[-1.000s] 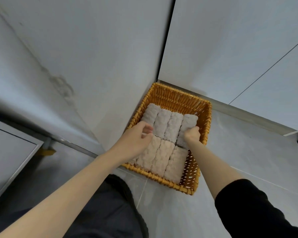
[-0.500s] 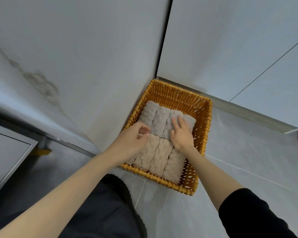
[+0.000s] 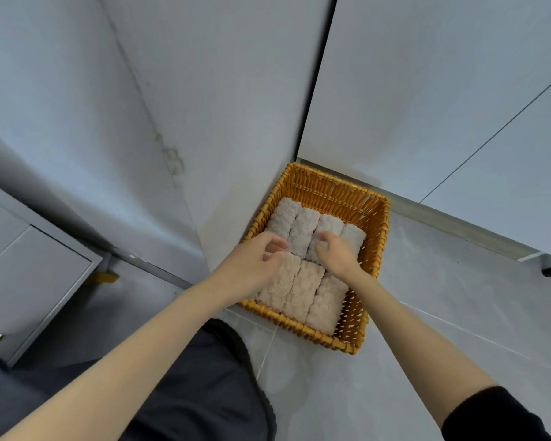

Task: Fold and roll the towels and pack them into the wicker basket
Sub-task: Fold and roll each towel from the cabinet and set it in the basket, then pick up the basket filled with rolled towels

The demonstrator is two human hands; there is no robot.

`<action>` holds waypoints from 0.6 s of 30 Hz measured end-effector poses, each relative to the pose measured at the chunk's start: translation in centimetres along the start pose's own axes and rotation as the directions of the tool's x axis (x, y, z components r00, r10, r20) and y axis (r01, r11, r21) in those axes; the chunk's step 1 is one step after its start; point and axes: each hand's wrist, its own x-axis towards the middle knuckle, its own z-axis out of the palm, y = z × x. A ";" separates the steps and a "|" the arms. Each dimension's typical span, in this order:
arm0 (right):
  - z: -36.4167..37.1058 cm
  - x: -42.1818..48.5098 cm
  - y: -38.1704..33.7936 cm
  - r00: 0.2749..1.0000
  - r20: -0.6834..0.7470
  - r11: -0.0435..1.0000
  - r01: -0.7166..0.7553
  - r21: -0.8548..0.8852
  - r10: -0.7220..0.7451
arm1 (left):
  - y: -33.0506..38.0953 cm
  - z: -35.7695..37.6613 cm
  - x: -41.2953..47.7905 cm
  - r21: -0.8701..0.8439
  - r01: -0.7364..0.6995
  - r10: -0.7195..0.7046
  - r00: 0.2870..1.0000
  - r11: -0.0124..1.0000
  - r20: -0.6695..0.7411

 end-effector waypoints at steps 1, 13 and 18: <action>-0.2 -1.0 -0.7 0.999 -0.008 0.999 0.048 0.015 -0.048 | 0.1 -0.2 -0.4 -0.004 0.002 -0.002 1.000 1.000 -0.001; -5.0 -16.0 -13.3 0.871 0.030 0.870 0.488 0.076 -0.491 | 2.6 -7.3 -11.3 -0.066 -0.052 0.038 0.981 0.996 -0.188; -6.8 -19.7 -20.1 0.795 -0.009 0.789 0.604 0.114 -0.607 | 3.2 -11.6 -17.0 -0.101 -0.163 0.113 0.917 0.981 -0.382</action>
